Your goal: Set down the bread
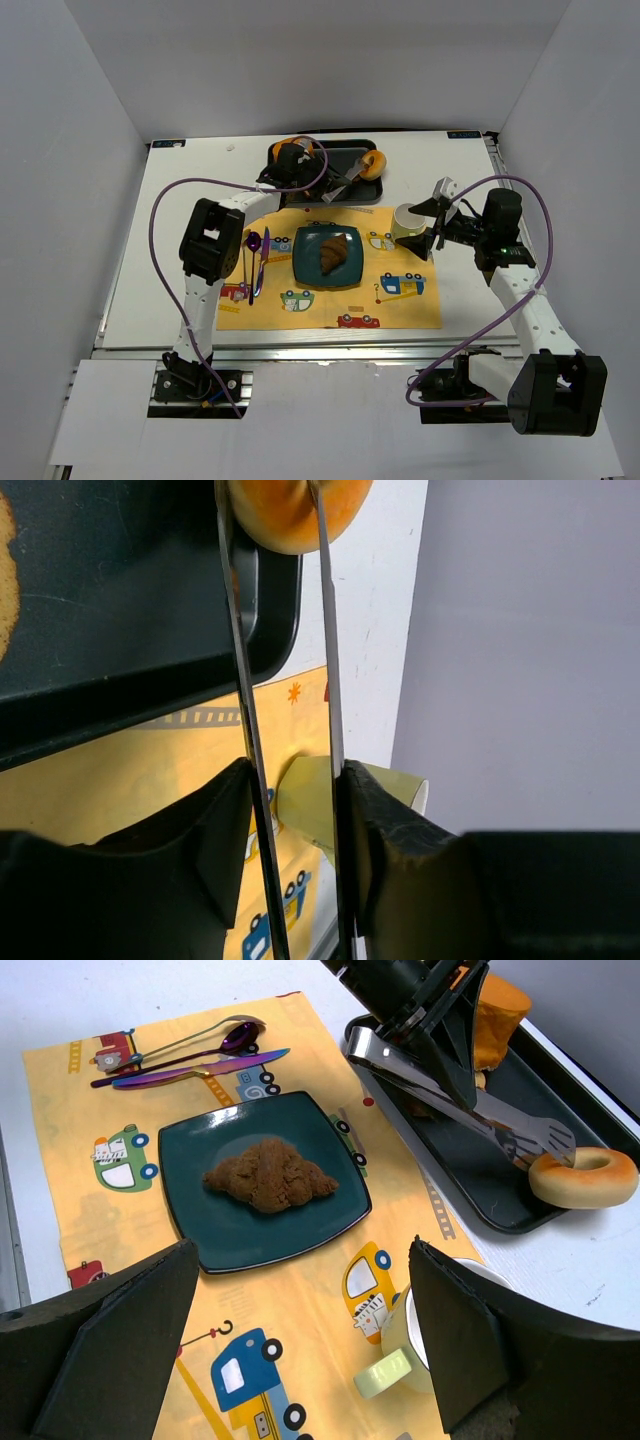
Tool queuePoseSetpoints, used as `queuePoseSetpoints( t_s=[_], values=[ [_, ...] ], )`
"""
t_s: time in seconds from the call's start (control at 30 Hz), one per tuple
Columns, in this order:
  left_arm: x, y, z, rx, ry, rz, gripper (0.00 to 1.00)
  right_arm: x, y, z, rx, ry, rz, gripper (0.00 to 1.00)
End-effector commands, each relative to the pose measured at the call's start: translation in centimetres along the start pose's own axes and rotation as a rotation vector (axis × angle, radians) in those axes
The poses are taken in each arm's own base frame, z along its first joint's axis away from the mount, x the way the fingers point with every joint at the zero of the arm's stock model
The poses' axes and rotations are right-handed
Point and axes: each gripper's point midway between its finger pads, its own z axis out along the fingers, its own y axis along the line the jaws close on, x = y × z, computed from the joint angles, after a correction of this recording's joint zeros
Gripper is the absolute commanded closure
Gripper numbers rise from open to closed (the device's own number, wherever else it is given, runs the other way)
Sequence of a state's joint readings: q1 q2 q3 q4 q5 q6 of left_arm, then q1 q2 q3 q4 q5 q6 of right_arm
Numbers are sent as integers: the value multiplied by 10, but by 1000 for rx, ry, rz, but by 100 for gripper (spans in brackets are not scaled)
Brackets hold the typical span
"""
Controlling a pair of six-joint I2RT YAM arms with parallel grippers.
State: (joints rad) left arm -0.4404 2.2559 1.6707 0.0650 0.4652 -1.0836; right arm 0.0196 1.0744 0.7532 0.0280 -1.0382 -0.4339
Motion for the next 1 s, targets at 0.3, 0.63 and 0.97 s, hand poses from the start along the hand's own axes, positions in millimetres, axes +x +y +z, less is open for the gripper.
queuePoseSetpoints(
  t_s=[0.3,0.63,0.97],
  values=[
    [-10,-39,-8,128,-4,14,84,-6,-2,-1,6,-16,-27,11],
    [-14,-78,-70,127,-61,154,100,-10,1,-4,-7,-13,-56,11],
    [57,-42,-193,-88,26,367,100,-2,13,-6,-61,12,-61,11]
  ],
)
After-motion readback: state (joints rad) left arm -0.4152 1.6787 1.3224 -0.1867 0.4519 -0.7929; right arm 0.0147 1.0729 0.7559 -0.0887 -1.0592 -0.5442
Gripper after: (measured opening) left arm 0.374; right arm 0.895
